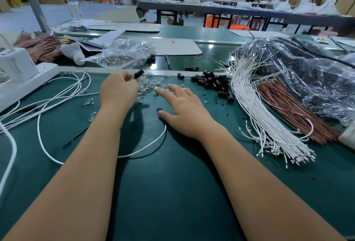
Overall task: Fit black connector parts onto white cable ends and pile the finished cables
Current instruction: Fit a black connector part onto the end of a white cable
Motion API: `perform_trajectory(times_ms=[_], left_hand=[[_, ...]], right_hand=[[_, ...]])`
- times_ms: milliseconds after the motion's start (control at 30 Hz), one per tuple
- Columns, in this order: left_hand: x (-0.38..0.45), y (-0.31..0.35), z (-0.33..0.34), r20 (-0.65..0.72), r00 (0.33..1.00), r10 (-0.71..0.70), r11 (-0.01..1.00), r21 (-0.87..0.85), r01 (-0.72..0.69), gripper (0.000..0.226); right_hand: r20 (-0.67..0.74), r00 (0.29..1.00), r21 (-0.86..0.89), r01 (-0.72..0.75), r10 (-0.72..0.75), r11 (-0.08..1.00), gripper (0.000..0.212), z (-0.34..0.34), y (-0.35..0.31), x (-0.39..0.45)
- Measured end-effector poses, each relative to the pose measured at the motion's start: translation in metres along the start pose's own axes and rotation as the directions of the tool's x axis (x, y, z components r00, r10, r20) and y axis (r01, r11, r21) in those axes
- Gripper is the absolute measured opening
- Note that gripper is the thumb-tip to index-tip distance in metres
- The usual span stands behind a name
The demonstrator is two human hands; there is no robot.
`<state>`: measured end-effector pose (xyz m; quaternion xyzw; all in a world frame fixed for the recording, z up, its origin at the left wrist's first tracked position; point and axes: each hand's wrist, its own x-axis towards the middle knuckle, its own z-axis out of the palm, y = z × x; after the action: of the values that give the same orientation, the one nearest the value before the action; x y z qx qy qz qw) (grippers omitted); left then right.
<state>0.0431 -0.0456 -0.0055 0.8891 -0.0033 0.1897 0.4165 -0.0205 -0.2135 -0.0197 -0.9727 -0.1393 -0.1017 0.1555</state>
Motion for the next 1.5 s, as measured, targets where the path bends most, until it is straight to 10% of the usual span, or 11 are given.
perform_trajectory(times_ms=[267,633,867,1067,1500], left_hand=[[-0.018,0.025,0.023,0.240,0.969,0.066,0.921,-0.389,0.034,0.012],[-0.023,0.026,0.016,0.184,0.980,0.081,0.915,-0.403,0.000,0.017],[-0.026,0.024,0.021,0.299,0.926,0.231,0.929,-0.349,-0.119,0.016],[-0.030,0.024,0.019,0.343,0.892,0.294,0.920,-0.353,-0.168,0.014],[-0.032,0.026,0.018,0.376,0.870,0.318,0.914,-0.365,-0.177,0.014]], right_hand=[[0.053,0.999,-0.065,0.003,0.000,0.998,0.046,0.005,0.003,0.002],[-0.209,0.972,0.183,-0.074,0.112,0.980,0.022,-0.004,0.015,0.001],[-0.178,0.879,0.755,-0.167,0.443,0.634,0.017,-0.015,0.026,-0.002],[-0.110,0.854,0.899,-0.133,0.509,0.418,0.012,-0.019,0.033,-0.003],[-0.095,0.885,0.918,-0.099,0.455,0.385,0.014,-0.019,0.032,-0.005]])
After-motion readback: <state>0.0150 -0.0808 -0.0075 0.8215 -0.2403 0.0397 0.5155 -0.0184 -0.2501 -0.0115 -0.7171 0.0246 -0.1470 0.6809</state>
